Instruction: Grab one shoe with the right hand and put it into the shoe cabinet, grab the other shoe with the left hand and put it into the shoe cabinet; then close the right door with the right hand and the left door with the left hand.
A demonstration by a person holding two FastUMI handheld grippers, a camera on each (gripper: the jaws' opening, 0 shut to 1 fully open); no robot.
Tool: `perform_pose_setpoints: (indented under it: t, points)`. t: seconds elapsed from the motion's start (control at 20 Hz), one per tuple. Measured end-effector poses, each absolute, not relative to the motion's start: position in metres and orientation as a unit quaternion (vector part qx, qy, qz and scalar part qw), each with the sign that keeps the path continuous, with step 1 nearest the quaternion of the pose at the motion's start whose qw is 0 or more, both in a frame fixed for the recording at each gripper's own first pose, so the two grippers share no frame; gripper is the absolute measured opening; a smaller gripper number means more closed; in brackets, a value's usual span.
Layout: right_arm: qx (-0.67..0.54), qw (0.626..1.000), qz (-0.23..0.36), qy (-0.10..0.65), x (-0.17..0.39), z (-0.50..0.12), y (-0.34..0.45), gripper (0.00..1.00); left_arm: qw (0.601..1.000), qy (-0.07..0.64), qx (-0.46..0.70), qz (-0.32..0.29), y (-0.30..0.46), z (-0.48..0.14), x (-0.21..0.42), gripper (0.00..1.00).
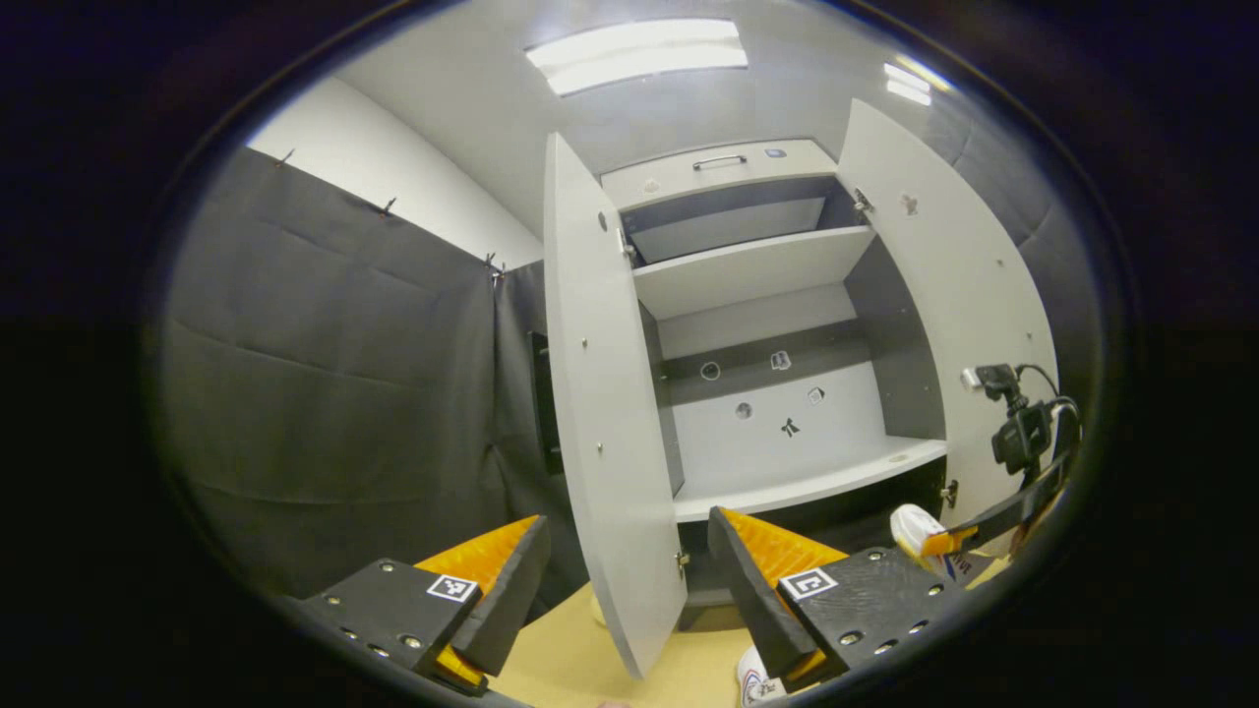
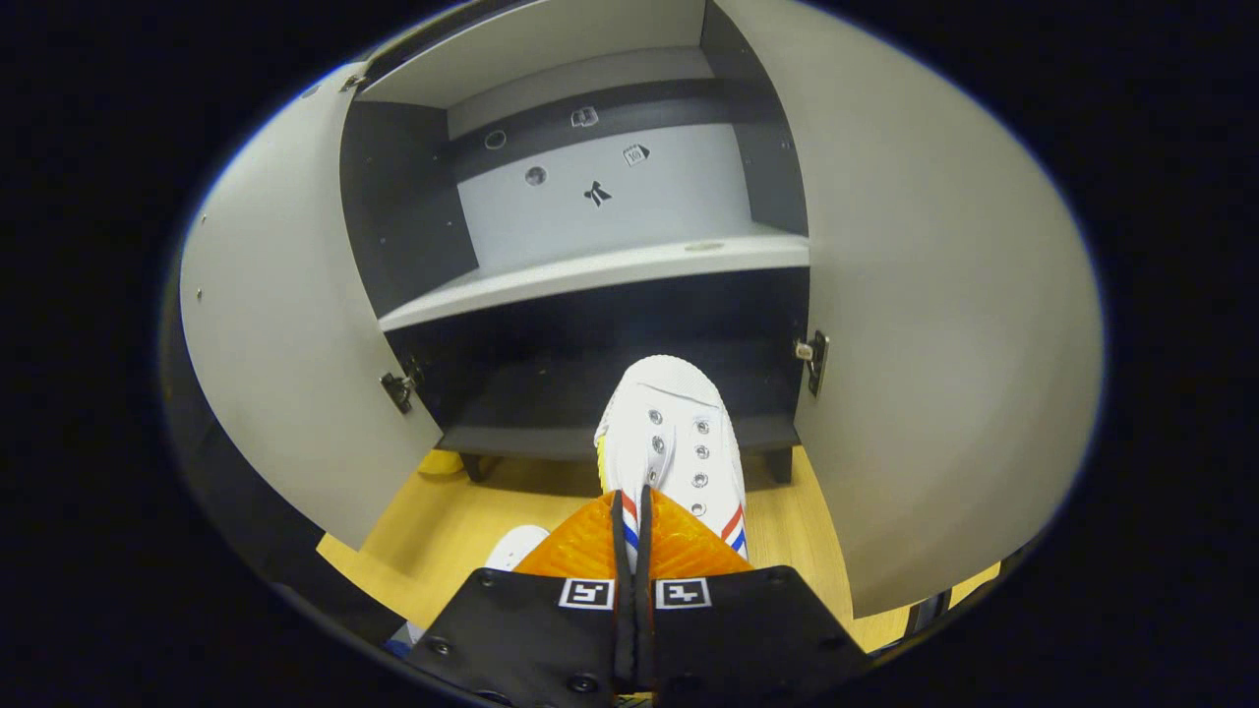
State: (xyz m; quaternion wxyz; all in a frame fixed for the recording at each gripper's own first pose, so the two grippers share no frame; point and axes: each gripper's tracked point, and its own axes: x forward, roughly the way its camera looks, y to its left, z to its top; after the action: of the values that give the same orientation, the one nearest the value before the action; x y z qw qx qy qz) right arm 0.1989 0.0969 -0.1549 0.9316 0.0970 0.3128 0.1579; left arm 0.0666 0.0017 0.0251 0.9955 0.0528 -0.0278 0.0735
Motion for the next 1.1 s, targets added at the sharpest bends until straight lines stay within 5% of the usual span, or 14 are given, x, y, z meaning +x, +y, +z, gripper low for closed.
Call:
perform_pose_setpoints:
  t: [1.1]
  points:
    - [0.138,0.965,0.163,0.154,0.333,0.014,0.114,0.01,0.991,-0.030,0.047,0.119,0.012,0.028,0.061,0.95]
